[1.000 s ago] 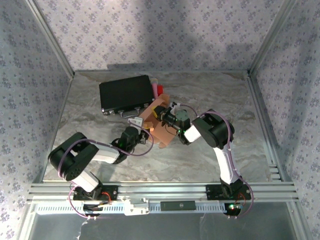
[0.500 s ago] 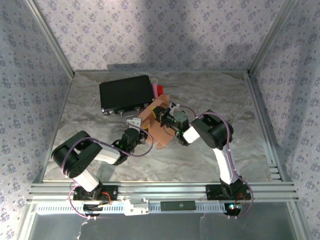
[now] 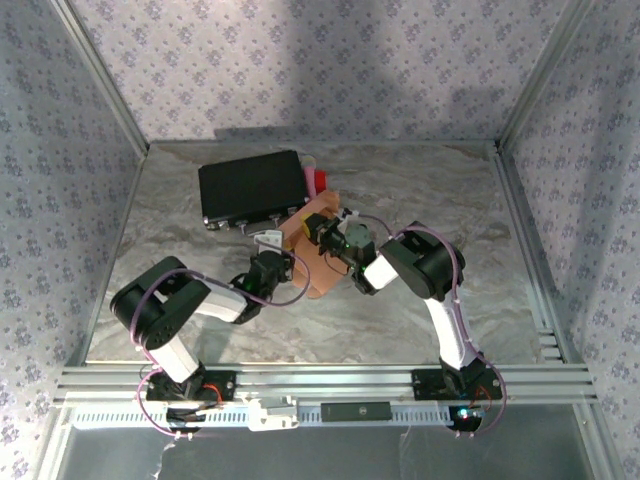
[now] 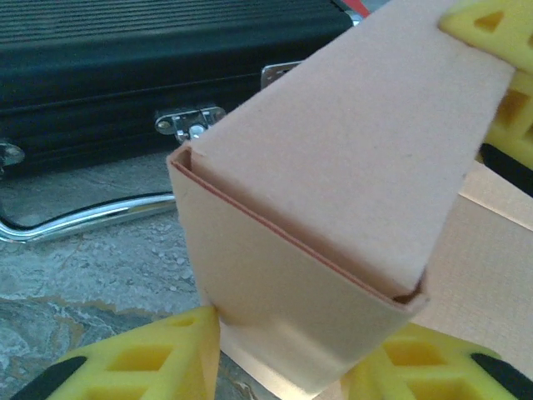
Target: Fold the paper box
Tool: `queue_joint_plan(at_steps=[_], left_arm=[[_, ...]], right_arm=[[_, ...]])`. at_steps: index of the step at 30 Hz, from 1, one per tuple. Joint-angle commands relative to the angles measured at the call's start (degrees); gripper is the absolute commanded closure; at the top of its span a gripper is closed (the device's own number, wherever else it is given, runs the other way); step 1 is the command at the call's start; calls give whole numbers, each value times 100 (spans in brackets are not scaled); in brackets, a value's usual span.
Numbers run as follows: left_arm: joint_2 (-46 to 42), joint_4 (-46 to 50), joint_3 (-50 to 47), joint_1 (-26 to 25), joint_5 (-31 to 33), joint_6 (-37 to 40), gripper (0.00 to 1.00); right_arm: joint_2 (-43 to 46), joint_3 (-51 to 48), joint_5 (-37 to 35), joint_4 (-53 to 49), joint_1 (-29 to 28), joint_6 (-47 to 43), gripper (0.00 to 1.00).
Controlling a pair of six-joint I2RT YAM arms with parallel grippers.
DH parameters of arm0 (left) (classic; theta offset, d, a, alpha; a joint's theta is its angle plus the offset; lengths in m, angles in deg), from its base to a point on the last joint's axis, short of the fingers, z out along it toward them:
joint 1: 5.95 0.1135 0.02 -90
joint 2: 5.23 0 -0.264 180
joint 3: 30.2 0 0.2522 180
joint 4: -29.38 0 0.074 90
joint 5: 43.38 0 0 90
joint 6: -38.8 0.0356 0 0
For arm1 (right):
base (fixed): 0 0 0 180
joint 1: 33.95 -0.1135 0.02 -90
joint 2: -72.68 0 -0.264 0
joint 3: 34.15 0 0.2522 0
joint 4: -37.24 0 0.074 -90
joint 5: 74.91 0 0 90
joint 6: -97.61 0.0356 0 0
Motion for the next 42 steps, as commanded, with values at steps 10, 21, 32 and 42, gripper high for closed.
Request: queue_joint_plan(at_steps=[10, 21, 32, 42], left_arm=[[297, 399, 505, -1, 664, -267, 75], [321, 599, 690, -8, 740, -228, 98], [-183, 1547, 878, -3, 1055, -374, 100], [-1700, 5112, 2061, 409, 118, -892, 100]], right_arm=[[28, -161, -96, -278, -152, 177, 100], [21, -159, -212, -326, -238, 346, 100], [964, -645, -674, -1114, -332, -119, 53], [4062, -685, -673, -5446, 133, -1842, 28]])
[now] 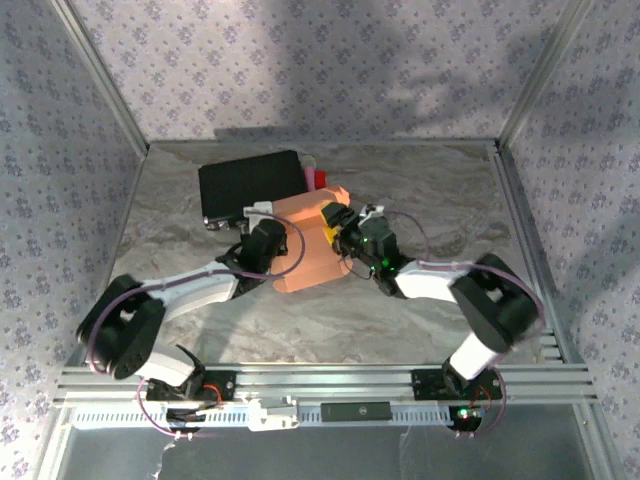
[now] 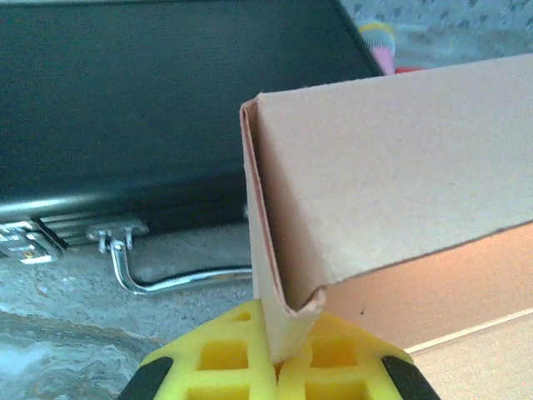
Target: Fold the paper box
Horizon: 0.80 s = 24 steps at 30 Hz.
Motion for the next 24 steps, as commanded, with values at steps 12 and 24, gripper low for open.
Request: queue_joint_plan(at_steps=[12, 24], left_arm=[[-448, 4485, 1885, 319, -1183, -186, 100], [-731, 5218, 1835, 87, -1566, -444, 100]], right_arm=[[2356, 1806, -391, -5999, 367, -2631, 33], [869, 3059, -93, -6412, -146, -2494, 39]])
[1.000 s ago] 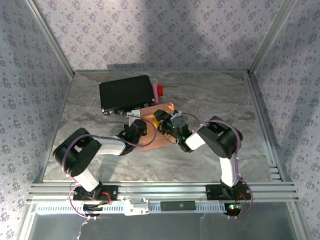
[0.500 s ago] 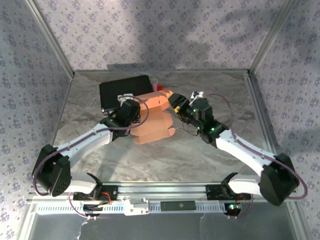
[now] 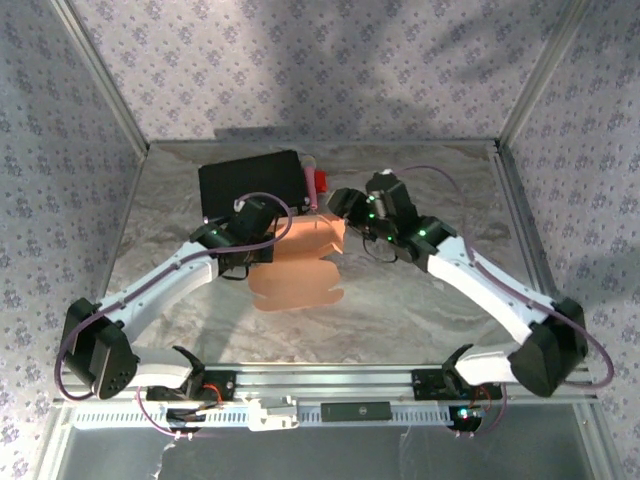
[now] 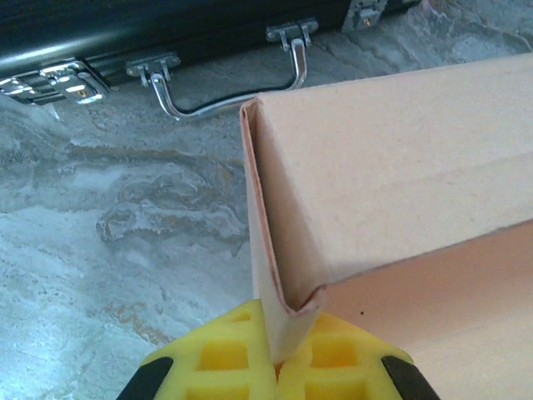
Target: Fold the paper box
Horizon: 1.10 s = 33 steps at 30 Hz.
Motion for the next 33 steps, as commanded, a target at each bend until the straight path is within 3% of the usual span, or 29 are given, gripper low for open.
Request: queue_joint_plan(at_steps=[1, 13, 21, 33], left_arm=[[-138, 341, 72, -151, 13, -112, 100], [-242, 273, 42, -381, 273, -130, 100], [-291, 223, 44, -410, 290, -130, 100], [-370, 187, 40, -480, 326, -147, 100]], right_arm=[[-470, 418, 114, -276, -149, -59, 39], [-912, 350, -417, 57, -218, -457, 39], [-1321, 291, 162, 357, -172, -325, 40], [-1323, 304, 213, 599, -539, -36, 41]])
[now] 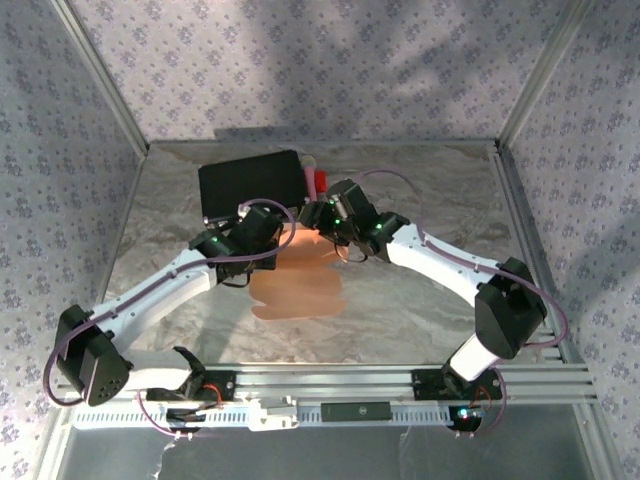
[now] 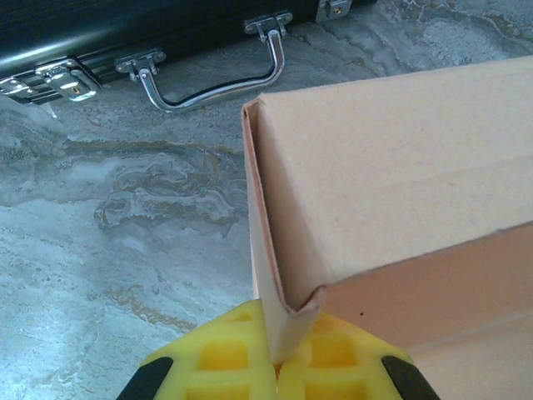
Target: Fold the paper box
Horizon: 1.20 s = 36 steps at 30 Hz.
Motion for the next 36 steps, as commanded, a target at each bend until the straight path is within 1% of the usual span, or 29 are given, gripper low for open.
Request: queue_joint_plan(at_steps=[1, 3, 8, 13, 16, 18, 23, 26, 28, 32, 36], left_arm=[[-102, -51, 45, -71, 92, -49, 100], [-106, -54, 43, -85, 105, -58, 100], [-183, -52, 33, -108, 129, -58, 100], [-292, -65, -13, -130, 147, -54, 100], [-358, -67, -62, -125, 178, -50, 100], [-389, -9, -47, -118, 206, -11, 100], [-487, 70, 4, -117, 233, 52, 100], [-489, 119, 73, -111, 237, 99, 100], [-481, 154, 130, -107, 247, 135, 100], [-479, 145, 170, -112, 229, 153, 100], [-431, 154, 207, -109, 195, 166, 100]], right_arm=[[46, -20, 82, 152, -108, 168, 42], [67, 6, 25, 153, -148, 177, 45], [72, -23, 4, 214, -150, 298, 48], [81, -107, 61, 464, -157, 384, 49], [119, -105, 79, 372, -157, 300, 49], [318, -399, -23, 380, -165, 273, 46], [1577, -1516, -872, 892, -276, -49, 31], [1977, -1854, -986, 788, -326, -337, 30], [2064, -2124, -972, 811, -457, -461, 31], [2022, -2654, -956, 1174, -671, -388, 32], [1899, -2768, -962, 1399, -652, -391, 32]])
